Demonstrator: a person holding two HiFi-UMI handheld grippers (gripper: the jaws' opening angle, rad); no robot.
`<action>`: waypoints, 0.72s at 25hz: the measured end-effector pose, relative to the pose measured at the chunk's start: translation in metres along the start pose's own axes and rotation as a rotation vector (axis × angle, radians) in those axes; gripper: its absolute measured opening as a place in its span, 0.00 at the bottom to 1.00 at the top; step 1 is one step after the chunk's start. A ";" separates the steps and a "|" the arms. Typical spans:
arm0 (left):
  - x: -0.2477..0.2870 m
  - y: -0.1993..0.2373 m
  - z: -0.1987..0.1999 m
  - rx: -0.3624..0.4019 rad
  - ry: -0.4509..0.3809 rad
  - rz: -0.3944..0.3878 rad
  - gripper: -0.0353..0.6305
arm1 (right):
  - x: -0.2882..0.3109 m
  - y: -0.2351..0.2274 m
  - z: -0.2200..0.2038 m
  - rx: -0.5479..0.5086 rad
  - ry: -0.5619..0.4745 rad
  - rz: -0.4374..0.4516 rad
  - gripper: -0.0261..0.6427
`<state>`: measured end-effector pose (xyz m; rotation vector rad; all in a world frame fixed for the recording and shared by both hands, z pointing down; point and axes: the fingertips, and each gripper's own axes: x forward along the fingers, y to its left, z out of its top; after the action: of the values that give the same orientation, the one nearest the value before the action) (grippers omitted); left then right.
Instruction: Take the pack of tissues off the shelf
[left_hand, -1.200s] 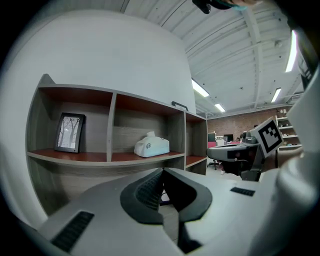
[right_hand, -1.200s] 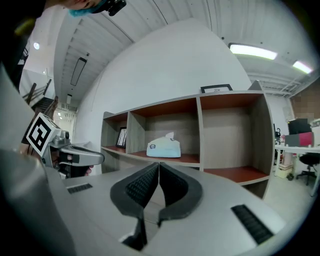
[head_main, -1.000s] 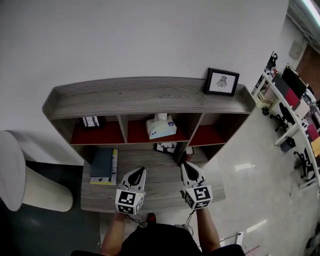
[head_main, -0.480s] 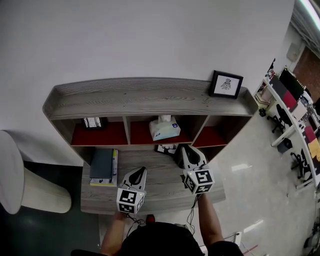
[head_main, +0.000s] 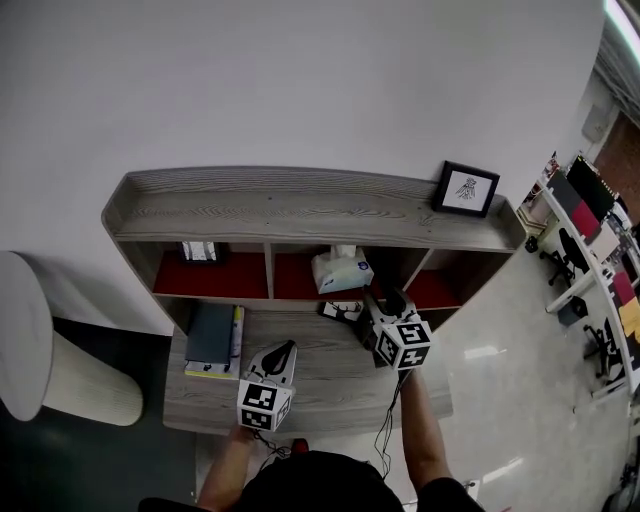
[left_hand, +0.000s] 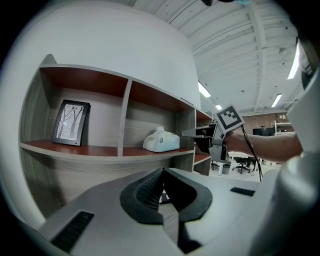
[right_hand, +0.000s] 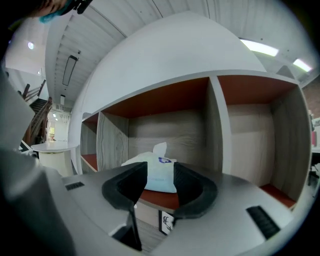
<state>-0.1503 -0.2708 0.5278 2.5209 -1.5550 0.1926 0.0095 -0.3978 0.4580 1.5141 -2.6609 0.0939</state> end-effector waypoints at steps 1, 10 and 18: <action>0.000 0.002 0.000 -0.003 0.002 0.004 0.06 | 0.005 0.000 -0.001 -0.005 0.011 0.002 0.29; -0.002 0.010 -0.005 -0.012 0.015 0.021 0.06 | 0.029 -0.003 -0.014 0.006 0.074 0.005 0.37; -0.007 0.018 -0.009 -0.025 0.023 0.045 0.06 | 0.039 -0.003 -0.021 0.016 0.103 0.014 0.38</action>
<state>-0.1691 -0.2710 0.5364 2.4574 -1.5957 0.2063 -0.0070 -0.4306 0.4829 1.4532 -2.5971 0.1889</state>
